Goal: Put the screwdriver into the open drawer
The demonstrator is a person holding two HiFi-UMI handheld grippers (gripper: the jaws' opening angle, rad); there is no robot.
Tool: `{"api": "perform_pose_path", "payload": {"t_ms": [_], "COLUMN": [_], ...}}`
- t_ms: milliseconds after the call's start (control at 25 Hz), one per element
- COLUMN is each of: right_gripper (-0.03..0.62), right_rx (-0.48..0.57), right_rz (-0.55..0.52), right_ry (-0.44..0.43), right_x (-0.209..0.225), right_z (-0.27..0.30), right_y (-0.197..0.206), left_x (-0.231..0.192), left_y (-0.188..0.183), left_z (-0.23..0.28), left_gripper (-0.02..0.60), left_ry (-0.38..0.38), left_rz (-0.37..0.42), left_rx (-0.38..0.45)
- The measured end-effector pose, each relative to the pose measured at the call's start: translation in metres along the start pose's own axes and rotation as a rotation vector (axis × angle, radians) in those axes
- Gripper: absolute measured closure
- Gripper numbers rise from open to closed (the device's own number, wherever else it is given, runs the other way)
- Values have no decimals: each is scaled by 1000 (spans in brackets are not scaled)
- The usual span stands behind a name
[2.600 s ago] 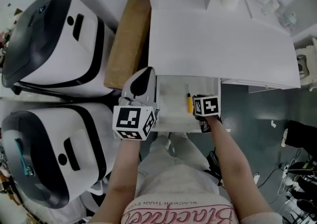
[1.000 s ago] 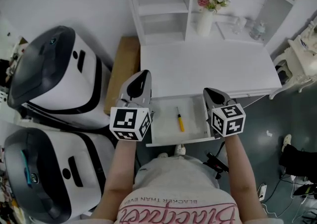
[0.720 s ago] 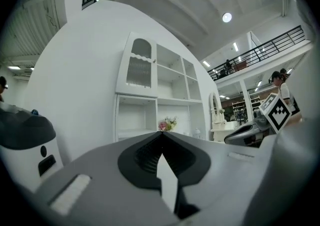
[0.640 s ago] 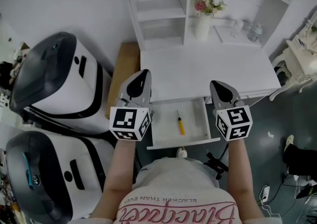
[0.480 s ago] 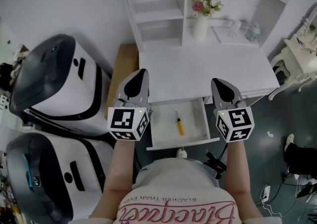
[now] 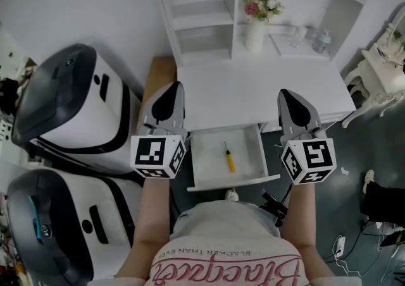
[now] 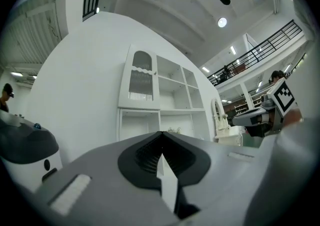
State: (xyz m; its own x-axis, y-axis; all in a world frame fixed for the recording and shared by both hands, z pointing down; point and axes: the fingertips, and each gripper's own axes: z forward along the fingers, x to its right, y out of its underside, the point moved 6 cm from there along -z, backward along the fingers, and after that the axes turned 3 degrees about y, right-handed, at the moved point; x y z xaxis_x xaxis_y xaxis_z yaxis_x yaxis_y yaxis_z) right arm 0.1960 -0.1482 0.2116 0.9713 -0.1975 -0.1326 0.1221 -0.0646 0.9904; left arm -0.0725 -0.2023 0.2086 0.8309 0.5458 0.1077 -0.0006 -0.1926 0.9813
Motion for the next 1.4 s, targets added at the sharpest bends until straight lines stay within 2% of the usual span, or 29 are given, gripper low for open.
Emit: {"api": "perform_pose_path", "payload": {"t_ms": [560,1400], "right_gripper": [592,592], "right_rx": [62,82], "right_rz": [-42,-48], "right_ry": [31,56], "right_x": [0,-1], "right_z": [-6,-10], "right_y": [-29,-33], "left_x": [-8,-5], "left_y": [-22,-38], "left_z": [2,-1], "left_gripper": [566,566], "left_ry": [7,21], "left_rz": [15,43], "left_rx": [61,98]}}
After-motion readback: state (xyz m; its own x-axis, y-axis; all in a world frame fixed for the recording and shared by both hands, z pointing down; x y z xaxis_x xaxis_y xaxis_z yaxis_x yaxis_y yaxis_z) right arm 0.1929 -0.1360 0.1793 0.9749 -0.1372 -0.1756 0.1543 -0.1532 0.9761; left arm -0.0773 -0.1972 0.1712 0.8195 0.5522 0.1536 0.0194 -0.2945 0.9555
